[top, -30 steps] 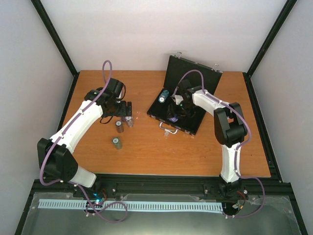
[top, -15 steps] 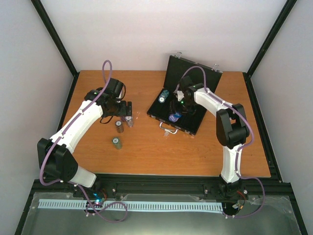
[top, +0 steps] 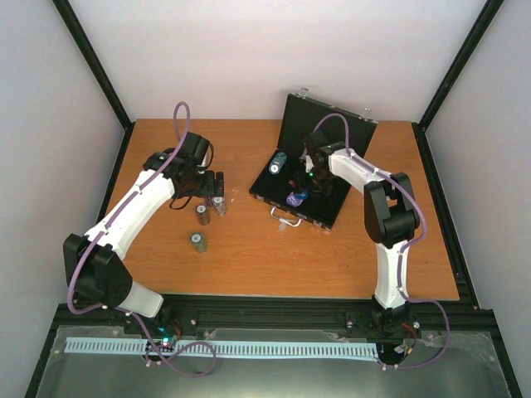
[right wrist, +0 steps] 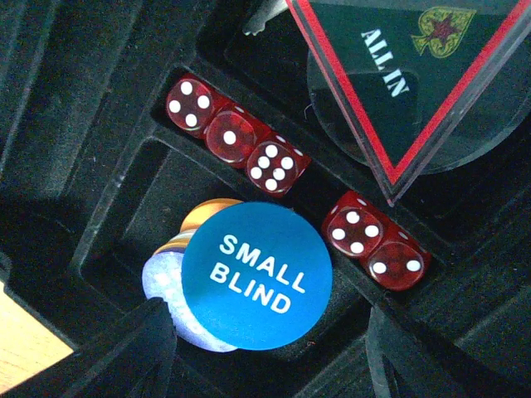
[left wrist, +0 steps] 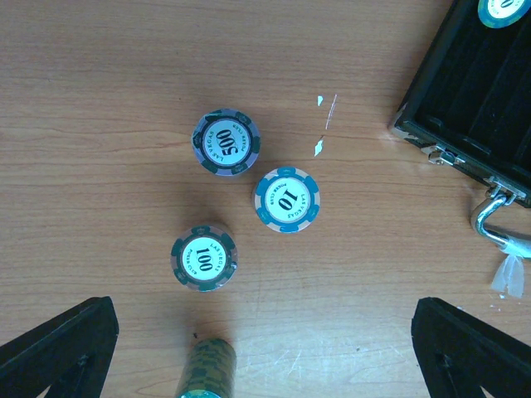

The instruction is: Pack up texas hold em set

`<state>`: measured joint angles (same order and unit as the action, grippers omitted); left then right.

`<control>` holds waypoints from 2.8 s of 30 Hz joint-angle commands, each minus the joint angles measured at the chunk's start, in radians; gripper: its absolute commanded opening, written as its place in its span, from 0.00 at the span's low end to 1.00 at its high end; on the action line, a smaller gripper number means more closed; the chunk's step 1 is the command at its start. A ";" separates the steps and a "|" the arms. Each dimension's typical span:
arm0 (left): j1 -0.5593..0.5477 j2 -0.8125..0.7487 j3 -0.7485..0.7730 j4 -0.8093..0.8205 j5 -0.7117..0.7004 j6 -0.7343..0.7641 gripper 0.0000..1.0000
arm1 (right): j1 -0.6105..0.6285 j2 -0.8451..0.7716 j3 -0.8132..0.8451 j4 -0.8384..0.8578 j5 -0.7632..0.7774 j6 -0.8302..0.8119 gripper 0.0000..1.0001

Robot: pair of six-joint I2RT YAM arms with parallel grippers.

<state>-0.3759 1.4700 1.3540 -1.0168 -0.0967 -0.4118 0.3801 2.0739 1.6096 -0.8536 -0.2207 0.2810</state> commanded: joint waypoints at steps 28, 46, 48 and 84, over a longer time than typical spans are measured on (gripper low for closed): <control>0.000 -0.001 0.009 0.033 0.011 -0.012 1.00 | 0.024 -0.029 -0.048 0.010 -0.216 -0.071 0.60; 0.000 -0.055 -0.129 0.113 0.037 0.038 1.00 | 0.040 -0.127 0.000 -0.054 -0.095 -0.063 0.62; 0.000 -0.047 -0.145 0.133 0.035 0.033 1.00 | 0.040 -0.123 0.018 -0.064 -0.090 -0.068 0.62; -0.017 0.386 -0.005 0.278 0.041 0.075 0.68 | -0.063 -0.170 -0.042 -0.030 -0.068 -0.086 0.64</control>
<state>-0.3885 1.8515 1.3258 -0.7403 -0.0555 -0.3542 0.3298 1.9343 1.5791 -0.8997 -0.2771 0.2020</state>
